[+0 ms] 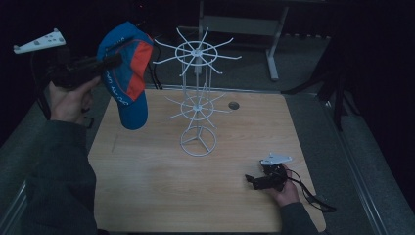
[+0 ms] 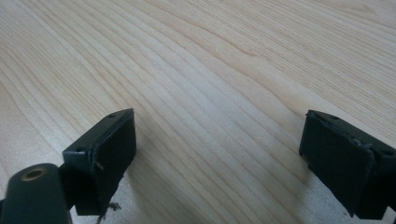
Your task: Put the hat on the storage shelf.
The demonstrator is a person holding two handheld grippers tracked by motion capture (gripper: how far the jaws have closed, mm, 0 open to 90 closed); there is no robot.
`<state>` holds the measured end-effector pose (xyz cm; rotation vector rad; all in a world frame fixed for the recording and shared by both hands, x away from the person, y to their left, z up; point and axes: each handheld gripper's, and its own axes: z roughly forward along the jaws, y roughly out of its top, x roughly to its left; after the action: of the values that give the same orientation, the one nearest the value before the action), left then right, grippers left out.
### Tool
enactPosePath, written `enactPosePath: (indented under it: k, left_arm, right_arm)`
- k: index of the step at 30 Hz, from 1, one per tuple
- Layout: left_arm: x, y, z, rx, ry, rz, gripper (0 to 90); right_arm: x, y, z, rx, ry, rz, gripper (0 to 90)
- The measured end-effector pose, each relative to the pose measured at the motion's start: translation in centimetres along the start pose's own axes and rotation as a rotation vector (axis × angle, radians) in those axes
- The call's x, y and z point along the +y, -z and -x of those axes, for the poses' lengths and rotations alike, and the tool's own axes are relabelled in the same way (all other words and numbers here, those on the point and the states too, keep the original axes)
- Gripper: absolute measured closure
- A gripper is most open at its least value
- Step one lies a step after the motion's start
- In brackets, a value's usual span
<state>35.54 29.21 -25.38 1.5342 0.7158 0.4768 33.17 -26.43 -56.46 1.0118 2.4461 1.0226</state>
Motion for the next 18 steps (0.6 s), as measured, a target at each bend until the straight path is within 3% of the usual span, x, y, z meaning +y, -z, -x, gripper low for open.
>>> enactPosePath:
  k: [11,18]
  left_arm:
    - [0.3,-0.5,0.1,-0.025,-0.007,0.007,87.9]
    - [0.2,-1.4,0.1,-0.039,-0.034,-0.037,87.9]
  right_arm:
    - [0.0,0.0,0.0,0.000,0.000,0.000,10.7]
    - [0.0,0.0,0.0,0.000,0.001,0.001,10.7]
